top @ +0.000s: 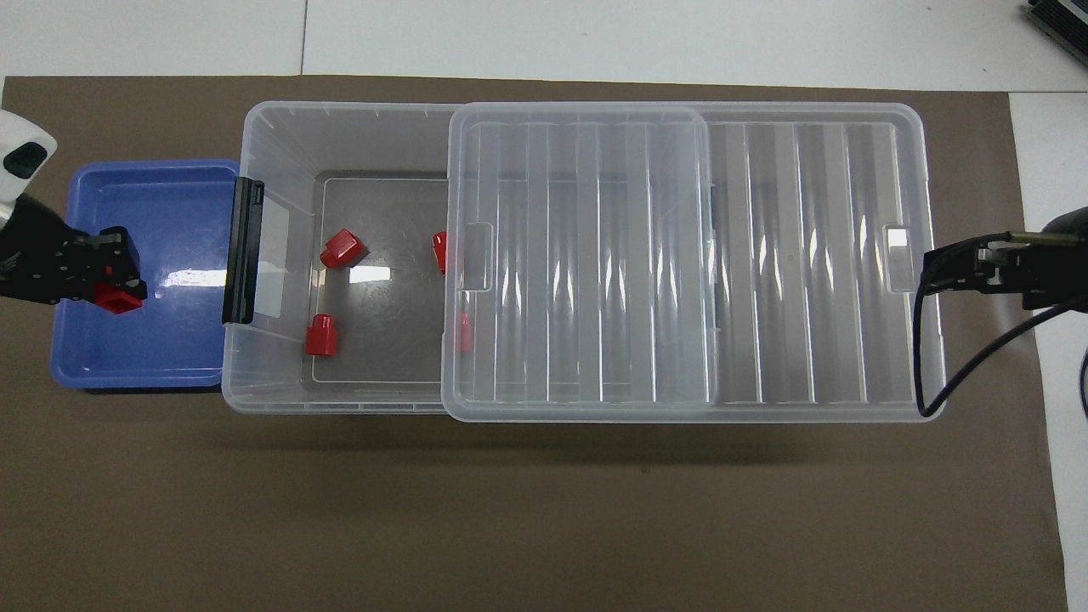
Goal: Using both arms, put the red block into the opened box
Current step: 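Carry the red block into the open box and release it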
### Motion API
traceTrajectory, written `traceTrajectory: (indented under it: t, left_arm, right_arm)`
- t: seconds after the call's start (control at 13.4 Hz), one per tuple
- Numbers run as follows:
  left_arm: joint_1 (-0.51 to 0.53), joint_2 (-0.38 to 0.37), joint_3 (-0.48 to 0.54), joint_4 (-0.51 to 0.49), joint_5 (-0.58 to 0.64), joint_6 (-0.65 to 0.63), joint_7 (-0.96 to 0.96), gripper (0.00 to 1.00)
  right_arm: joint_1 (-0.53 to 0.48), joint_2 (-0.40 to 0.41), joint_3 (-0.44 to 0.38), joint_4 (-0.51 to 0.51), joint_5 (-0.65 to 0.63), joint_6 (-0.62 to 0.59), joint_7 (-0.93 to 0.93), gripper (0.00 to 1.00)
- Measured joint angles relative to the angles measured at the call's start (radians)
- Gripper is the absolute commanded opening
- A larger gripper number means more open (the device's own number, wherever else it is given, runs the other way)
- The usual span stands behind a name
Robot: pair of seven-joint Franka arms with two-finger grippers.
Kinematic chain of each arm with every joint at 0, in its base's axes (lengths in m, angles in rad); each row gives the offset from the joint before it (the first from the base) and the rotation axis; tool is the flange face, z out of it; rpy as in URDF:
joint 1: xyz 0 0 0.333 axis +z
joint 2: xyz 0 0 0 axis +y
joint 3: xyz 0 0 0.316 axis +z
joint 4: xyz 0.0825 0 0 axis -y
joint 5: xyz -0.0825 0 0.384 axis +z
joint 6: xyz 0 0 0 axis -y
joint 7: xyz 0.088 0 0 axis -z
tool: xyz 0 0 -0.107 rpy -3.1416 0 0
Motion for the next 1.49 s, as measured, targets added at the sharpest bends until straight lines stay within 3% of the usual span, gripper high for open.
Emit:
traceTrajectory:
  t: [0.22, 0.45, 0.75, 1.34, 1.42, 1.49]
  left_arm:
    - [-0.179, 0.003, -0.010, -0.003, -0.003, 0.147, -0.233, 0.00]
    - [-0.270, 0.018, -0.011, -0.044, -0.003, 0.329, -0.296, 0.00]
    - [-0.309, 0.056, -0.011, -0.206, 0.035, 0.537, -0.296, 0.00]
    - [-0.311, 0.087, -0.008, -0.431, 0.094, 0.785, -0.295, 0.00]
    - [-0.311, 0.097, -0.008, -0.437, 0.103, 0.800, -0.295, 0.00]
    - [-0.311, 0.106, -0.008, -0.440, 0.108, 0.808, -0.295, 0.00]
  right_arm:
    - [0.014, 0.000, -0.020, -0.005, 0.003, 0.000, 0.000, 1.00]
    - [0.008, 0.000, -0.037, -0.012, 0.015, -0.001, -0.033, 1.00]
    - [0.010, 0.000, -0.039, -0.014, 0.019, -0.001, -0.039, 1.00]
    - [0.002, 0.020, -0.040, 0.000, 0.019, 0.025, -0.039, 0.98]
    - [-0.001, 0.032, -0.040, 0.009, 0.019, 0.039, -0.039, 0.92]
    - [-0.007, 0.048, -0.040, 0.017, 0.019, 0.058, -0.039, 0.76]
